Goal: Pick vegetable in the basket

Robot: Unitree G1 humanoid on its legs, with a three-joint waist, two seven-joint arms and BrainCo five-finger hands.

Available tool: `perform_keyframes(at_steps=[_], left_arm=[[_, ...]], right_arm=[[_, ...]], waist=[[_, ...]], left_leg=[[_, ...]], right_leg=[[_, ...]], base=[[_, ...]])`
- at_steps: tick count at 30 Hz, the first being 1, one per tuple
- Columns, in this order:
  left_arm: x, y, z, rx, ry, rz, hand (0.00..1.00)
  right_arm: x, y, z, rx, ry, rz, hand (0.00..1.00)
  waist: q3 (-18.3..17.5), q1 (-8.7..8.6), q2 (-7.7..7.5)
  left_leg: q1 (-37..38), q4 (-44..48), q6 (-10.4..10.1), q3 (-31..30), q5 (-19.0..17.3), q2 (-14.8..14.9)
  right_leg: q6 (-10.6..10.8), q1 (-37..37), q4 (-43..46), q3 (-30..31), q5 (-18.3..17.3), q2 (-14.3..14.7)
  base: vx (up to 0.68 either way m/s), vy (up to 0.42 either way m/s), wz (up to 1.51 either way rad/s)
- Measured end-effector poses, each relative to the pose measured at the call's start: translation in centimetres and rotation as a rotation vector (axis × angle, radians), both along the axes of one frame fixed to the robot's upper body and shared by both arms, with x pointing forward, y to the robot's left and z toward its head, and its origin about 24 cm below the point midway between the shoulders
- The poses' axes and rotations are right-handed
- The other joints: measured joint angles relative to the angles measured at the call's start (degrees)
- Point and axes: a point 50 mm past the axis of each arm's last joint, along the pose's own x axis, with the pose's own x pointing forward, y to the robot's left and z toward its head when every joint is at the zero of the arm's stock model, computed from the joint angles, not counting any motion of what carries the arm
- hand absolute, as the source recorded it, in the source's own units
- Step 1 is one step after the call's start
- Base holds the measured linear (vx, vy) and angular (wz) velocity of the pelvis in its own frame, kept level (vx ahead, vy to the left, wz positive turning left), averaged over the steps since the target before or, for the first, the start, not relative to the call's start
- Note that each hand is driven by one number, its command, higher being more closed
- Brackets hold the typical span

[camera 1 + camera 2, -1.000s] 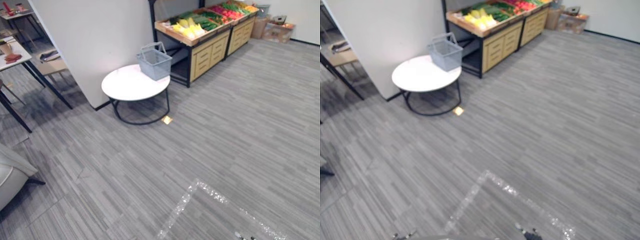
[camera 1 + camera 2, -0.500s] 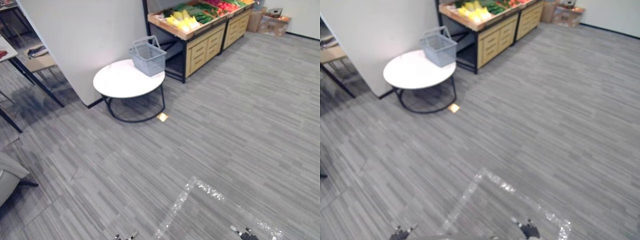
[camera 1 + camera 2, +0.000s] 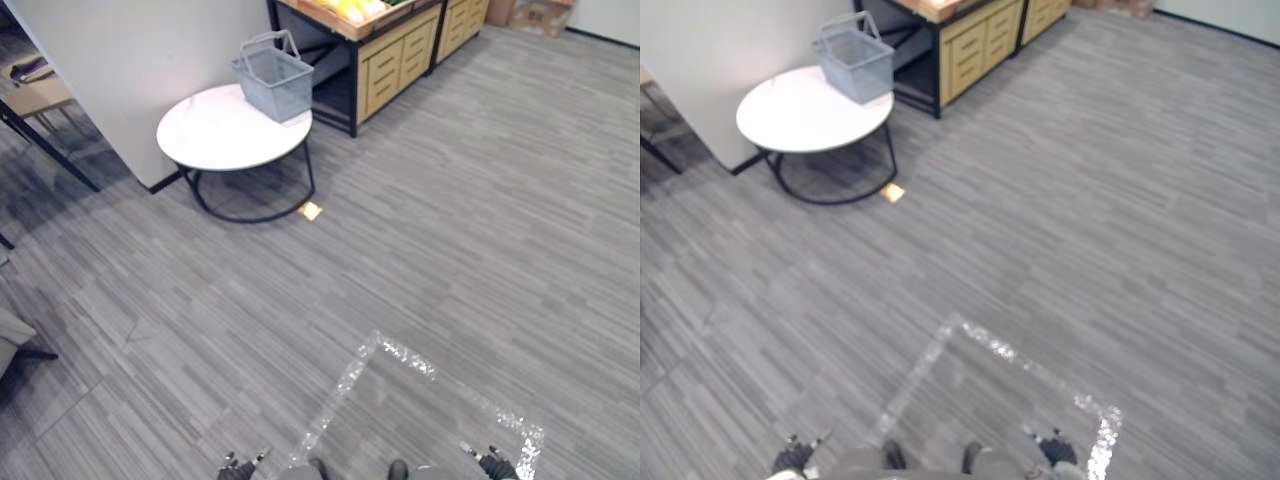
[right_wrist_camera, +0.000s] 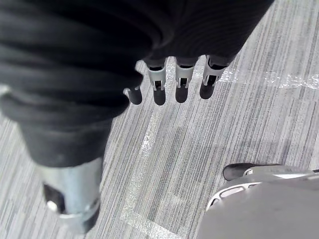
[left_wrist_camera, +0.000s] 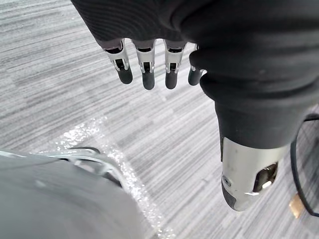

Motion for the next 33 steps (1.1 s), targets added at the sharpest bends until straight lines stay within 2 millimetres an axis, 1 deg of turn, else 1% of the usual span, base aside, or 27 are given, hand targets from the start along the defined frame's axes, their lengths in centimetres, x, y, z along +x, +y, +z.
perform_keyframes(at_steps=[1,2,3,5,7,9,10,11,12,13,14,15,16,18,20,21,22,23,24,25,26,27,28,29,30,32,33], left_arm=[[-0.1,-0.1,0.0,-0.002,-0.003,0.004,0.0],[-0.2,0.0,0.0,-0.003,-0.003,0.006,0.0],[-0.2,0.0,0.0,-0.004,-0.003,0.011,0.0],[-0.2,-0.3,-0.1,-0.012,-0.005,0.02,0.0],[-0.4,-0.4,-0.1,-0.016,0.003,0.025,0.0],[-0.7,-0.5,-0.2,-0.019,0.01,0.025,0.0],[-0.8,-0.8,-0.3,-0.027,0.016,0.024,0.0],[-0.9,-0.9,-0.3,-0.029,0.019,0.023,0.0],[-1.1,-1.1,-0.4,-0.036,0.029,0.021,0.0],[-1.2,-1.0,-0.4,-0.034,0.033,0.019,0.0],[-1.1,-0.8,-0.4,-0.028,0.031,0.018,0.0],[-1.0,-0.4,-0.3,-0.016,0.029,0.015,0.0],[-1.0,-0.1,-0.2,-0.007,0.03,0.011,0.0],[-1.1,0.2,-0.2,-0.001,0.033,0.012,0.0],[-1.2,0.2,-0.2,0.0,0.035,0.013,0.0],[-1.2,0.4,-0.1,0.007,0.038,0.01,0.0],[-1.2,0.3,-0.2,0.003,0.043,0.001,0.0],[-1.1,0.4,-0.1,0.008,0.045,-0.017,0.0],[-1.1,0.4,-0.1,0.012,0.046,-0.027,0.0],[-1.1,0.4,-0.1,0.021,0.052,-0.046,0.0],[-1.1,0.4,-0.1,0.024,0.054,-0.06,0.0],[-0.9,0.4,-0.1,0.024,0.051,-0.065,0.0],[-0.4,0.2,0.0,0.023,0.041,-0.08,0.0],[-0.2,0.1,0.0,0.023,0.037,-0.081,0.0],[0.4,-0.1,0.0,0.019,0.023,-0.084,0.0],[1.5,-0.7,0.1,0.004,-0.005,-0.089,0.0],[2.1,-1.3,0.2,-0.01,-0.022,-0.087,0.0]], right_arm=[[-0.4,-0.2,0.0,-0.007,0.01,0.007,0.0],[-0.5,-0.3,0.0,-0.01,0.014,0.007,0.0],[-0.4,-0.3,0.0,-0.01,0.012,0.008,0.0],[-0.1,-0.7,0.1,-0.019,0.007,0.01,0.0],[0.4,-0.8,0.2,-0.021,-0.003,0.014,0.0],[0.7,-0.6,0.3,-0.02,-0.01,0.017,0.0],[0.8,-0.6,0.3,-0.02,-0.013,0.02,0.0],[0.9,-0.6,0.3,-0.021,-0.016,0.024,0.0],[0.8,-0.6,0.3,-0.022,-0.012,0.026,0.0],[1.0,-0.3,0.2,-0.014,-0.015,0.028,0.0],[1.2,0.1,0.2,-0.004,-0.02,0.031,0.0],[1.4,0.9,0.1,0.014,-0.025,0.045,0.0],[1.6,1.2,0.1,0.016,-0.027,0.066,0.0],[1.5,1.4,0.1,0.024,-0.024,0.076,0.0],[1.6,1.5,0.1,0.023,-0.026,0.098,0.0],[1.8,1.5,0.2,0.018,-0.033,0.107,0.0],[1.8,1.3,0.2,0.011,-0.035,0.111,0.0],[1.8,1.1,0.2,0.007,-0.033,0.112,0.0],[1.8,1.1,0.2,0.005,-0.033,0.112,0.0],[1.7,0.8,0.3,-0.004,-0.033,0.113,0.0],[1.3,0.7,0.2,-0.006,-0.023,0.116,0.0],[1.0,0.7,0.2,-0.007,-0.018,0.114,0.0],[0.8,0.5,0.2,-0.011,-0.013,0.109,0.0],[0.8,0.5,0.2,-0.011,-0.013,0.104,0.0],[0.5,0.6,0.1,-0.007,-0.007,0.094,0.0],[0.1,0.4,0.0,-0.01,0.0,0.071,0.0],[0.0,0.2,0.0,-0.011,0.002,0.05,0.0]], waist=[[0.3,0.41,0.59],[0.5,0.61,0.5],[0.8,0.82,-0.09],[1.1,0.96,-0.09],[1.2,1.12,-0.25],[1.3,1.28,0.04],[1.6,1.42,0.88],[1.7,1.56,1.18],[1.9,1.68,1.44],[1.9,1.98,0.6],[1.8,2.18,-0.26],[1.2,2.72,-1.72],[0.7,2.78,-2.55],[0.0,2.89,-3.67],[-0.2,3.03,-3.68],[-0.2,2.82,-3.67],[-0.2,2.38,-3.74],[0.0,2.17,-3.47],[0.2,2.11,-3.31],[0.3,1.71,-3.16],[0.3,1.09,-2.99],[0.4,0.87,-2.87],[0.7,0.04,-2.36],[0.8,-0.41,-2.19],[1.0,-0.66,-1.74],[1.5,-0.88,-1.01],[1.5,-1.15,-0.68]], left_leg=[[-1.3,5.8,1.5,-0.2,1.5,2.0],[-2.3,8.6,1.7,-1.0,3.0,2.1],[-4.8,10.0,0.2,-4.6,1.6,0.3],[-6.3,4.7,-0.3,-6.9,-0.9,-3.2],[-7.4,-5.3,-0.5,-7.3,-0.4,-5.9],[-7.5,-21.9,-1.7,-9.1,4.7,-7.5],[-7.7,-31.0,-2.5,-11.9,7.6,-7.3],[-8.0,-32.2,-2.6,-12.8,7.7,-7.0],[-7.8,-31.5,-2.3,-12.7,9.7,-6.3],[-7.7,-28.4,-1.5,-12.2,12.5,-7.3],[-7.8,-27.5,-1.5,-12.0,12.5,-8.0],[-7.7,-27.0,-1.4,-11.5,12.6,-9.3],[-7.4,-26.7,0.4,-10.6,11.9,-10.3],[-5.7,-26.7,3.4,-8.9,10.4,-12.2],[-3.1,-27.0,5.4,-7.4,8.7,-13.2],[-0.6,-27.9,5.6,-7.1,7.1,-13.8],[2.4,-28.9,6.0,-7.0,5.3,-14.5],[4.7,-29.4,6.5,-7.1,4.0,-14.6],[6.1,-29.5,6.6,-7.3,3.0,-14.7],[9.6,-29.9,6.8,-7.8,1.6,-14.6],[13.1,-31.1,7.2,-8.0,1.2,-14.5],[14.8,-31.8,7.4,-8.2,1.0,-14.5],[17.7,-33.3,7.4,-8.8,0.4,-14.0],[18.4,-33.6,7.4,-9.0,0.3,-13.7],[19.6,-33.7,7.0,-9.3,-0.4,-13.1],[21.3,-33.8,5.8,-9.9,-2.0,-12.0],[22.1,-33.8,4.2,-10.7,-3.4,-11.1]], right_leg=[[-0.1,1.6,0.0,0.6,-0.2,0.7],[-0.2,2.3,0.0,0.8,-0.3,0.7],[-0.5,3.4,0.1,1.1,-0.9,-0.1],[-1.0,3.7,-0.3,2.5,-1.5,-1.8],[-0.1,4.7,-1.6,3.3,-1.0,-3.3],[1.0,6.6,-3.9,4.3,-1.0,-4.1],[2.4,8.2,-5.3,5.0,-1.7,-3.9],[3.2,9.0,-5.6,5.4,-2.2,-3.8],[4.1,10.3,-5.9,6.2,-3.1,-4.1],[3.9,11.7,-5.8,6.9,-3.9,-5.7],[3.9,11.6,-5.0,7.4,-3.9,-6.6],[3.7,10.0,-2.4,7.7,-3.2,-8.3],[4.6,8.4,0.2,8.2,-1.7,-9.9],[6.2,6.7,4.5,10.4,0.5,-11.8],[6.7,3.0,13.7,12.8,3.9,-13.0],[7.7,-0.8,22.4,13.5,8.5,-13.7],[8.7,-4.3,31.0,13.4,16.0,-14.6],[9.6,-6.8,37.8,13.3,19.1,-15.2],[8.8,-8.9,43.0,12.9,18.1,-15.4],[7.7,-12.4,51.0,11.3,14.1,-15.2],[7.3,-15.0,54.5,8.0,9.0,-15.2],[6.5,-16.3,54.4,6.1,6.4,-15.0],[4.6,-19.7,49.3,1.9,1.9,-13.8],[4.3,-20.7,45.4,0.2,1.4,-13.2],[4.2,-21.9,35.6,-2.1,1.4,-12.0],[5.0,-23.3,20.2,-2.3,2.9,-10.1],[5.3,-23.4,8.8,-1.3,6.8,-9.6]], base=[[0.11,-0.024,-0.13],[0.15,-0.01,-0.13],[0.13,0.005,-0.1],[0.2,0.042,-0.25],[0.24,0.075,-0.34],[0.37,0.197,-0.34],[0.41,0.291,-0.33],[0.36,0.297,-0.38],[0.3,0.276,-0.37],[0.3,0.26,-0.4],[0.39,0.261,-0.4],[0.4,0.226,-0.28],[0.41,0.234,-0.2],[0.44,0.255,-0.16],[0.43,0.233,-0.24],[0.41,0.228,-0.15],[0.49,0.256,-0.09],[0.39,0.188,-0.01],[0.38,0.146,-0.01],[0.39,0.114,0.09],[0.41,0.098,0.15],[0.51,0.046,0.29],[0.42,-0.005,0.27],[0.47,-0.064,0.37],[0.29,-0.095,0.31],[0.39,-0.192,0.45],[0.52,-0.297,0.53]])
